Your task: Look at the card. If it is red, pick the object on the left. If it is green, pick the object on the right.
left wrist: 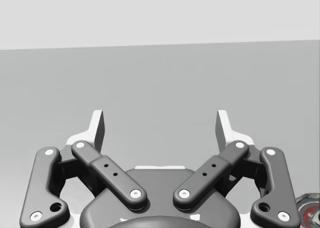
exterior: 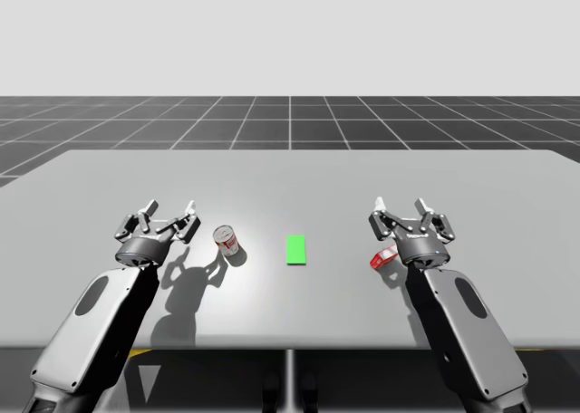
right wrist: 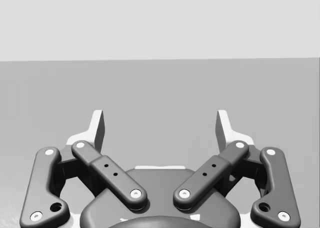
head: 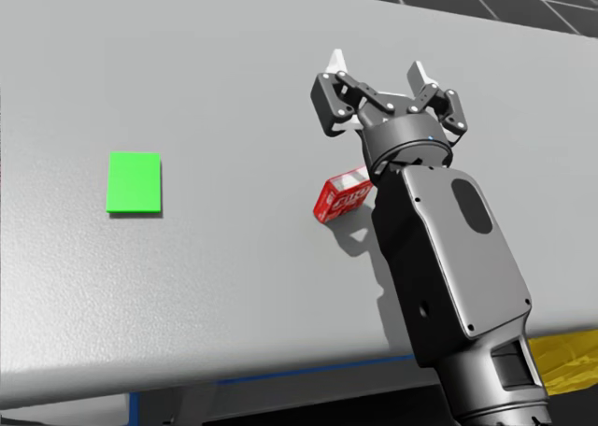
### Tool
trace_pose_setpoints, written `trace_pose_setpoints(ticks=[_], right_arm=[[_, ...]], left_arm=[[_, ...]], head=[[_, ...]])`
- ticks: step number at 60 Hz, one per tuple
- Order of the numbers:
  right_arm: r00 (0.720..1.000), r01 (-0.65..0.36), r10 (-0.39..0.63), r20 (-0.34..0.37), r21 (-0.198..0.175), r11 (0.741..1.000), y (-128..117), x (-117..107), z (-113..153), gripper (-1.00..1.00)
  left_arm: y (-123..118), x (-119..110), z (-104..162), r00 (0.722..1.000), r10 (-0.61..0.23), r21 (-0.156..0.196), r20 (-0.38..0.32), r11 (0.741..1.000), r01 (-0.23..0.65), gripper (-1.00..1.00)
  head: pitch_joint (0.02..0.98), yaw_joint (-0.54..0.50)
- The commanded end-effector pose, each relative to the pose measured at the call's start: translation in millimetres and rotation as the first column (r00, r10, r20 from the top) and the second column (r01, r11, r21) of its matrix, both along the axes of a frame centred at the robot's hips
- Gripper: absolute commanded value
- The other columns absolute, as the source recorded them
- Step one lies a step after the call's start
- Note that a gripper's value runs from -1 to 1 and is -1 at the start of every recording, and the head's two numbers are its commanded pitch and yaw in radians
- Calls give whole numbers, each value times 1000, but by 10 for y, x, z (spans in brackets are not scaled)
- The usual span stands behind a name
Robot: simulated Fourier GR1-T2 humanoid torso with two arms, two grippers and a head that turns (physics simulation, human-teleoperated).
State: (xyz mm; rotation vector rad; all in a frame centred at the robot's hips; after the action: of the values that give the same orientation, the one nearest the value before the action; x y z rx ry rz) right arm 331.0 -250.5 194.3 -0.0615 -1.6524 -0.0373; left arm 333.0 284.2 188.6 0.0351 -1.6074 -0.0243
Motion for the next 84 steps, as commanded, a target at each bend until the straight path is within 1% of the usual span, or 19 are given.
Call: trace_pose_setpoints(ticks=[1, 9, 19, 28, 29, 31, 33, 39, 42, 46, 51, 57, 59, 64, 65, 69, 72, 73, 84], right_arm=[[1000, 0, 0, 3, 2, 1000, -6, 0, 9, -1000], [1000, 0, 0, 6, 2, 1000, -5, -1, 15, -1000], [1000, -2, 2, 6, 3, 1000, 0, -6, 25, -1000], [999, -39, 39, 1, 9, 999, 25, -106, 130, -1000], [998, -60, 61, -11, 9, 998, 22, -144, 154, -1000], [998, -56, 56, -6, 4, 998, 8, -174, 168, -1000], [998, -61, 62, -9, 18, 998, -21, -219, 192, -1000], [997, -78, 78, 4, 23, 997, -93, -353, 268, -1000], [996, -83, 83, 25, 8, 997, -122, -421, 298, -1000], [994, -100, 100, 33, -8, 995, -153, -522, 316, -1000], [992, -126, 126, 24, -6, 992, -167, -617, 305, -1000], [988, -154, 154, 3, -13, 988, -184, -735, 227, -1000], [986, -167, 167, -9, -20, 986, -198, -789, 167, -1000], [982, -186, 185, -28, -18, 982, -219, -854, 73, -1000], [981, -192, 192, -34, -25, 981, -234, -886, 13, -1000], [980, -200, 198, -32, -46, 979, -260, -919, -72, -1000], [977, -211, 209, -39, -49, 976, -292, -951, -163, -1000], [976, -216, 213, -48, -59, 975, -304, -962, -191, -1000], [961, -273, 269, -65, -68, 960, -305, -1018, -389, -1000]], left_arm=[[0, 3, -4, 1000, 0, 0, 0, 1000, 0, -1000], [0, 3, -4, 1000, 0, 0, 0, 1000, 0, -1000], [0, 3, -4, 1000, 0, 0, 0, 1000, 0, -1000], [0, 0, -13, 1000, 7, 1, -3, 1000, -7, -1000], [0, 0, -16, 1000, 9, 1, -4, 1000, -9, -1000], [0, 0, -18, 1000, 10, 3, -4, 1000, -10, -1000], [-1, 0, -22, 1000, 12, 6, -5, 1000, -12, -1000], [-4, -4, -26, 1000, 10, 5, -7, 1000, -10, -1000], [-5, -5, -25, 1000, 9, 4, -7, 1000, -9, -1000], [-2, -5, -23, 1000, 8, 2, -6, 1000, -8, -1000], [-4, -3, -29, 1000, 8, 2, -8, 1000, -8, -1000], [-12, 9, -47, 1000, 7, 6, -12, 1000, -7, -1000], [-15, 16, -54, 1000, 8, 7, -14, 1000, -8, -1000], [-21, 19, -63, 1000, 8, 9, -17, 1000, -8, -1000], [-25, 20, -67, 1000, 7, 8, -18, 1000, -7, -1000], [-28, 23, -75, 1000, 6, 10, -20, 1000, -6, -1000], [-25, 27, -79, 1000, 6, 10, -20, 1000, -6, -1000], [-25, 27, -79, 1000, 6, 10, -20, 1000, -6, -1000], [-25, 27, -79, 1000, 6, 10, -20, 1000, -6, -1000]], head=[[895, -370], [900, -401], [889, -400], [884, -394], [882, -393], [879, -392], [875, -392], [871, -396], [869, -397], [864, -395], [861, -393], [863, -394], [864, -395], [864, -397], [864, -399], [864, -401], [863, -404], [863, -406], [860, -409]])
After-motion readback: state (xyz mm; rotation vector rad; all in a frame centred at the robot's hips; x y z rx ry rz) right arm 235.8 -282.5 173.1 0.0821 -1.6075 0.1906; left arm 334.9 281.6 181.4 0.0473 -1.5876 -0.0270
